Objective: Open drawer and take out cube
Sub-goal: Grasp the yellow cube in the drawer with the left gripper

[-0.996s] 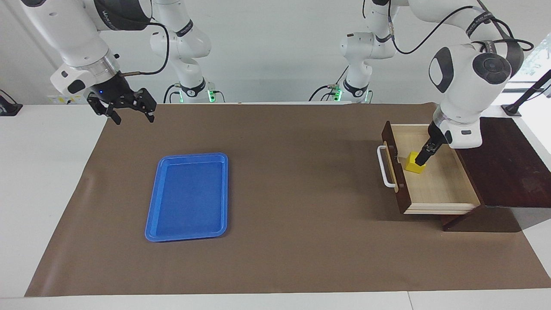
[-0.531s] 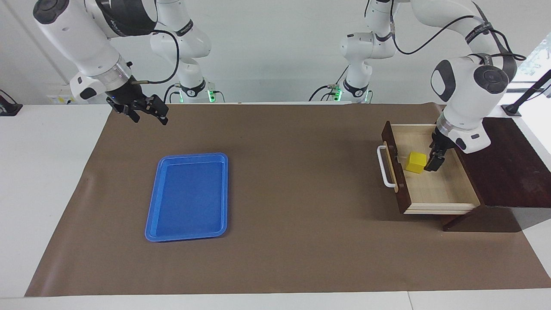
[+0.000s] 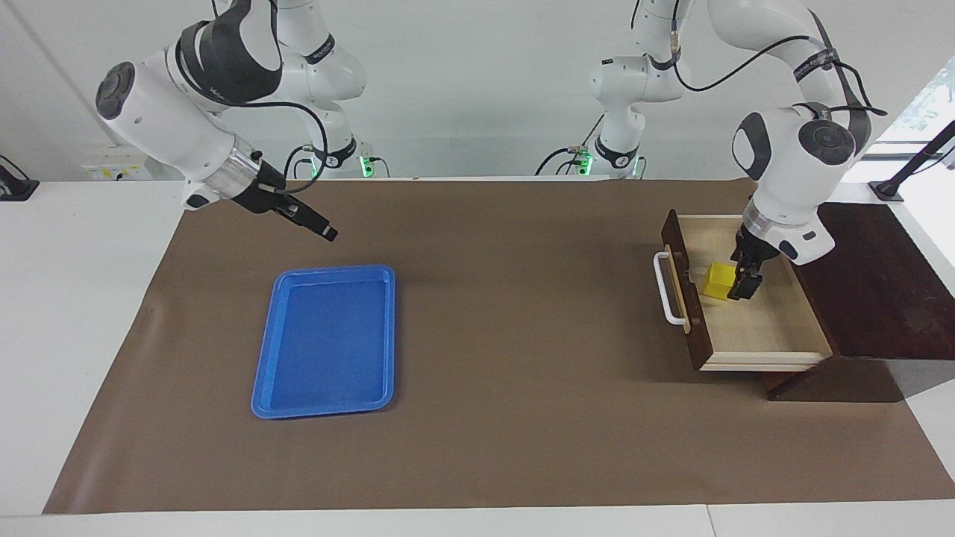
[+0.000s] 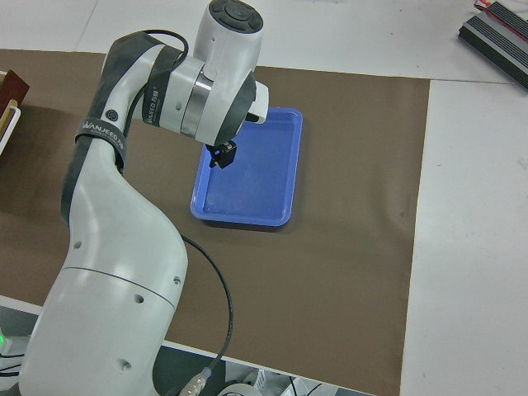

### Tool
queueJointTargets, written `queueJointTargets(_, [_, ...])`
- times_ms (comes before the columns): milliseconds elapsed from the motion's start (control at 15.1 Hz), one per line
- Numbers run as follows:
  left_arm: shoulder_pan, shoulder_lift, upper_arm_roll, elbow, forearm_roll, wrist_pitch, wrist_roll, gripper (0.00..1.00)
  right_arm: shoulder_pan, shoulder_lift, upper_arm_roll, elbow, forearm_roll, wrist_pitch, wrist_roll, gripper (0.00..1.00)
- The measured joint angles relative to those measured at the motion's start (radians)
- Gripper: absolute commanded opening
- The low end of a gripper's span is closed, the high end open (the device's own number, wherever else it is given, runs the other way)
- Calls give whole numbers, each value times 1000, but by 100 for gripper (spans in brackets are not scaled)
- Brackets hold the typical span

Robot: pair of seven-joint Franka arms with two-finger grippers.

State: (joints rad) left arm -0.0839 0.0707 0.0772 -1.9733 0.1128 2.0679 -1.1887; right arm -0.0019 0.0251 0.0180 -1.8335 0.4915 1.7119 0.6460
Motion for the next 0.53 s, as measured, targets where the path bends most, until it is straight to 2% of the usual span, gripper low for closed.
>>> queueJointTargets(133, [0,0,0,-13,0,25,-23,9,54,37,1,-16,55,74,102,100])
queueJointTargets(199, [0,0,0,-13,0,27,-27,0,84,51,2,-26,78,109,155,100])
queueJointTargets(531, [-2,0,-1,9,0,31,-33,0,185,82,4,-78,163,232,300,100])
